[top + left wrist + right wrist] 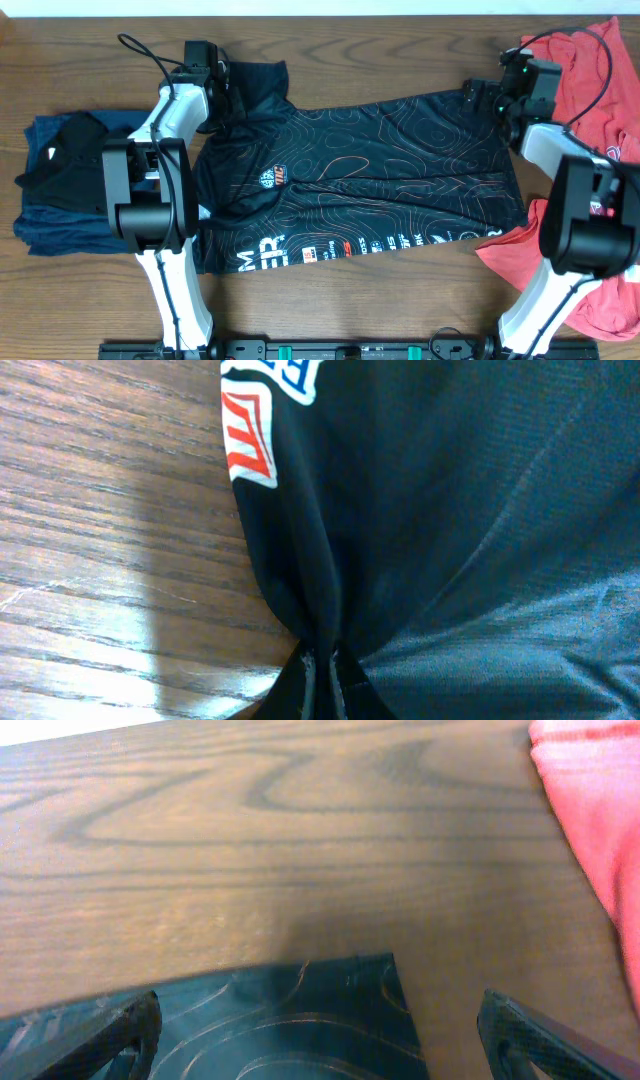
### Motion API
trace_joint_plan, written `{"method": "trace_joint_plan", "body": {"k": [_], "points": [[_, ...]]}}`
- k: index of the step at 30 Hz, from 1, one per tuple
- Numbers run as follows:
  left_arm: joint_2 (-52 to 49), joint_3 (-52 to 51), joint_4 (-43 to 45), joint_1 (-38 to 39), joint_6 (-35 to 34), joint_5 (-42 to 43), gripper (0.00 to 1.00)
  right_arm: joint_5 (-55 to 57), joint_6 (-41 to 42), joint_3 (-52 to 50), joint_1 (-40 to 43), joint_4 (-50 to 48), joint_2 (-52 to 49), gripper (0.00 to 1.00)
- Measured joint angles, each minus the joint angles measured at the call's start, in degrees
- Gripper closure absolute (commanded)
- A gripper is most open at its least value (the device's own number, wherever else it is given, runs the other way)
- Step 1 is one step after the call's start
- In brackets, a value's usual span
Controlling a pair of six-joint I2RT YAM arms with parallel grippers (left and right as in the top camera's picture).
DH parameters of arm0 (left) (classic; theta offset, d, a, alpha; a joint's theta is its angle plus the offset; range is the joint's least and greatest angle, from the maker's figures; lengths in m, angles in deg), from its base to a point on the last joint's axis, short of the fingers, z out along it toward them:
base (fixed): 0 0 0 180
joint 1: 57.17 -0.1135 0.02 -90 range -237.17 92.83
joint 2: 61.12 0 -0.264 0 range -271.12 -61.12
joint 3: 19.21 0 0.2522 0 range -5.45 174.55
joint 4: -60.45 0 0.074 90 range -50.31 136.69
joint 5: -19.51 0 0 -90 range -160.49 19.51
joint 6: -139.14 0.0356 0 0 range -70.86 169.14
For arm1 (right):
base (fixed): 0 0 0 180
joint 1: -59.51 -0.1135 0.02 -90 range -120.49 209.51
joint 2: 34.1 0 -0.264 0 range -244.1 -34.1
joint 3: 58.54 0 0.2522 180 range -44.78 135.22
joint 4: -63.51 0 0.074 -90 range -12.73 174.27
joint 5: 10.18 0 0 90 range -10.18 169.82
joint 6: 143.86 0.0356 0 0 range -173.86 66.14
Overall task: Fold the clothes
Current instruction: 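Grasp the shirt's top-left and top-right corners with both grippers, then fold the shirt's top edge down toward the bottom with both grippers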
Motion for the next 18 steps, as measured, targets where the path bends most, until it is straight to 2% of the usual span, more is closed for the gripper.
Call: {"method": "trace_joint_plan", "body": {"k": [5, 9, 13, 15, 18], "points": [[0.0, 0.0, -0.1, 0.0, -0.1, 0.0, 0.94, 0.0, -0.1, 0.0, -0.1, -4.0, -4.9, 0.02], [0.1, 0.0, -0.2, 0.0, -0.2, 0.0, 0.94, 0.0, -0.1, 0.0, -0.1, -4.7, -5.9, 0.09], [0.1, 0.0, -0.3, 0.0, -0.7, 0.0, 0.94, 0.0, 0.3, 0.0, -0.2, -4.8, -5.9, 0.34], [0.1, 0.0, -0.3, 0.0, -1.0, 0.0, 0.94, 0.2, 1.4, 0.0, -0.2, -4.6, -5.9, 0.6], [0.1, 0.0, -0.7, 0.0, -1.5, 0.0, 0.94, 1.0, 2.7, 0.0, -0.2, -4.2, -5.9, 0.89]]}}
